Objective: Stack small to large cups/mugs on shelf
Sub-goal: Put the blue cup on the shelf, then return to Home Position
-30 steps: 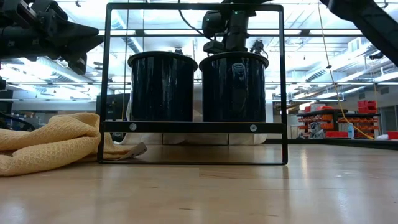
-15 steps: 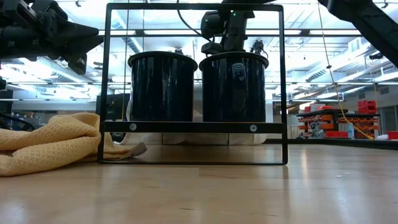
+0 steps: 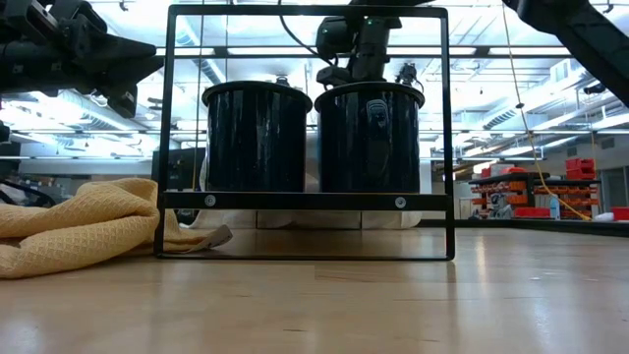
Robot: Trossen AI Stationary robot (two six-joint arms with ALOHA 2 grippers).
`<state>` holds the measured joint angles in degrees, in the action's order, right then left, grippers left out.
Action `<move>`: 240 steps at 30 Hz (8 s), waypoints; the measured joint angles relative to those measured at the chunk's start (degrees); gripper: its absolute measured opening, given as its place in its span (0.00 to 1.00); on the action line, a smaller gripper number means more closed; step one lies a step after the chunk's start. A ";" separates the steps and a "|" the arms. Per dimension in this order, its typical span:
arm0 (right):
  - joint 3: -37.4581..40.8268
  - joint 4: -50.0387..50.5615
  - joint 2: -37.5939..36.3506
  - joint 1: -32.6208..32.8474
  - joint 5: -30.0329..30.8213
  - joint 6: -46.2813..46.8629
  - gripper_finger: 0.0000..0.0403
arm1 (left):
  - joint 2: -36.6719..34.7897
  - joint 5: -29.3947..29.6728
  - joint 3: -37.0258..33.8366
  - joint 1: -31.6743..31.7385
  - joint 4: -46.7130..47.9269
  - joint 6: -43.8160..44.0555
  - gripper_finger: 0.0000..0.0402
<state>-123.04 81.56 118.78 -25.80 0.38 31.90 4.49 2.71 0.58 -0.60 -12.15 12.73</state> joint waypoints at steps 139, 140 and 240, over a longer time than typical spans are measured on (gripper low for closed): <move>18.09 -23.56 -45.12 26.66 22.68 1.10 0.33 | -0.02 -0.01 0.00 0.00 0.01 0.57 0.25; 22.43 -27.76 -47.07 28.06 22.94 1.54 0.33 | 0.00 -0.01 0.00 -0.02 0.07 0.57 0.25; 112.63 -108.88 -99.42 12.97 -8.57 -10.65 0.00 | 0.00 3.07 0.01 0.05 -0.01 1.64 0.24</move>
<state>-10.41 -27.32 19.36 -12.83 -8.19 21.25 4.49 5.78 0.59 -0.56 -12.16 14.37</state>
